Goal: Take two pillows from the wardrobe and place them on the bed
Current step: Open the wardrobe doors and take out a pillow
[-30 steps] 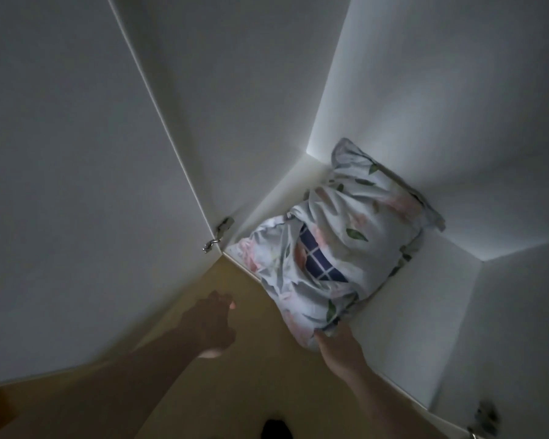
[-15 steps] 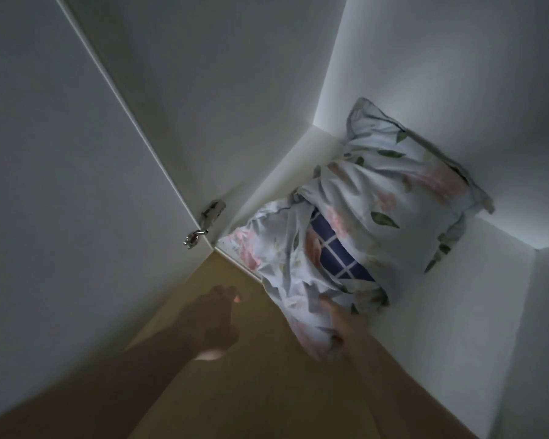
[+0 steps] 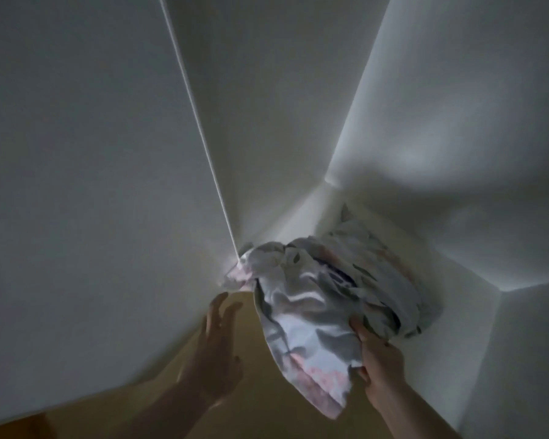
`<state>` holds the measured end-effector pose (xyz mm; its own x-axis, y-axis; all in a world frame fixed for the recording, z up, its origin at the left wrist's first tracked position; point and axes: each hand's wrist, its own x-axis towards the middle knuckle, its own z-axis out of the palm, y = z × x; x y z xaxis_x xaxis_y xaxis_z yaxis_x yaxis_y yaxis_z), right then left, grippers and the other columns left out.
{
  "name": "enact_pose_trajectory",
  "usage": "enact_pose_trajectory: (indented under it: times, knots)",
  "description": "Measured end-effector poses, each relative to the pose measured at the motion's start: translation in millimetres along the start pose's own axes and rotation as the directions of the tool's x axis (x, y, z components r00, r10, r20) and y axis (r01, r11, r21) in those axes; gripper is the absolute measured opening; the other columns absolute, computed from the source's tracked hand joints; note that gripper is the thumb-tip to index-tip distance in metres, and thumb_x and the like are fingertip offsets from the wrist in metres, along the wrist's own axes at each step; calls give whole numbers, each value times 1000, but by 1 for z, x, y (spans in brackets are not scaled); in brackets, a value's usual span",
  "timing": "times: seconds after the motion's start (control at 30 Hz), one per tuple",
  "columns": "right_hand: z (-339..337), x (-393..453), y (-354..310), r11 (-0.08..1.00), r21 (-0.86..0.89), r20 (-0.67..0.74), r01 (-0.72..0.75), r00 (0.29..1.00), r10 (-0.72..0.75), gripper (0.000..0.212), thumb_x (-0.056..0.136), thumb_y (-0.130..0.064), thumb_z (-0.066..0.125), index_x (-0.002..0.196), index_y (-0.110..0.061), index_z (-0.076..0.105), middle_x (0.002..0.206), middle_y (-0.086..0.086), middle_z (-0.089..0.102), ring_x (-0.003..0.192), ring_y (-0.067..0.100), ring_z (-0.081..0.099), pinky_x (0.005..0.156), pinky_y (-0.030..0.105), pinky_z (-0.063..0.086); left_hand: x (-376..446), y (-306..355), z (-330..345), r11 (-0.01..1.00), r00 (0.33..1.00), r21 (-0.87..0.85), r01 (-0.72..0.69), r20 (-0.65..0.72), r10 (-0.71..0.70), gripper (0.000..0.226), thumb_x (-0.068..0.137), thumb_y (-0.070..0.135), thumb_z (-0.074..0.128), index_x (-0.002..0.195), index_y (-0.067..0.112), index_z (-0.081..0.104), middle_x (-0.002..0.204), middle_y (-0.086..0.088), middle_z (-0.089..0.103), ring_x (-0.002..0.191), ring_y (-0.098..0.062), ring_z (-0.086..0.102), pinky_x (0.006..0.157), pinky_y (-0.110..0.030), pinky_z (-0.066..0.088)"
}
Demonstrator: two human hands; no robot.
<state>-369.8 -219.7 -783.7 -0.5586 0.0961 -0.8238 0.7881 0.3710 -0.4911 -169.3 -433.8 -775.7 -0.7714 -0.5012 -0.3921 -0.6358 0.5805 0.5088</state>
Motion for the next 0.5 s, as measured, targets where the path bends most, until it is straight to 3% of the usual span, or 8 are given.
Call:
enact_pose_trajectory:
  times: [0.07,0.13,0.2,0.27,0.33,0.4,0.47,0.5]
  knots:
    - [-20,-47,-21,999,-9,11,49,999,-49,42,75,-42,89,84,-7,67,76,8,65,59,24,54,56,36,46,-21,25,-37,996,991,7,-88,-101,88,102,67,12,71,154,32,23,165,9,2,144,-26,32,94,-36,54]
    - [-35,-94,-46,991,46,54,122,991,-124,47,70,-35,93,101,-6,73,92,10,74,66,28,64,55,34,52,-38,51,-72,987,980,64,-150,-120,157,108,68,14,75,156,36,16,167,11,2,150,-22,22,107,-36,45]
    - [-50,-147,-74,985,67,217,160,961,-171,74,53,-45,98,112,-8,75,105,11,79,88,37,74,76,48,62,-58,73,-108,963,966,154,-219,-102,236,116,67,18,79,158,36,9,168,9,8,152,-22,17,119,-43,33]
    - [-67,-199,-93,987,32,332,156,930,-157,99,30,-56,99,114,-9,75,109,13,79,103,38,74,100,58,54,-85,88,-136,935,959,240,-263,-41,280,120,66,28,82,160,33,8,167,6,18,151,-27,20,121,-52,27]
    - [-85,-246,-108,981,-27,451,190,878,-158,89,39,-52,97,116,-11,77,113,12,78,108,34,73,106,55,51,-114,102,-163,919,959,290,-266,-15,282,112,65,34,80,159,30,18,164,6,26,150,-28,24,123,-50,20]
    - [-102,-296,-120,963,-133,494,235,858,-142,81,48,-54,95,115,-12,78,115,9,78,110,32,73,108,51,51,-154,119,-199,938,969,261,-230,-27,245,93,71,27,72,155,29,31,160,6,36,149,-27,30,124,-45,15]
    - [-117,-329,-121,953,-217,488,211,869,-82,72,59,-51,92,113,-5,78,109,14,78,108,35,73,104,49,54,-189,134,-228,957,981,223,-185,-24,195,71,75,17,64,143,30,49,144,3,57,137,-26,48,117,-38,29]
    - [-125,-350,-119,937,-276,477,213,877,-59,60,72,-45,87,111,-1,77,104,17,79,104,36,74,98,46,57,-214,141,-244,967,988,208,-147,-18,154,60,74,14,60,132,32,58,129,2,67,124,-27,58,105,-35,41]
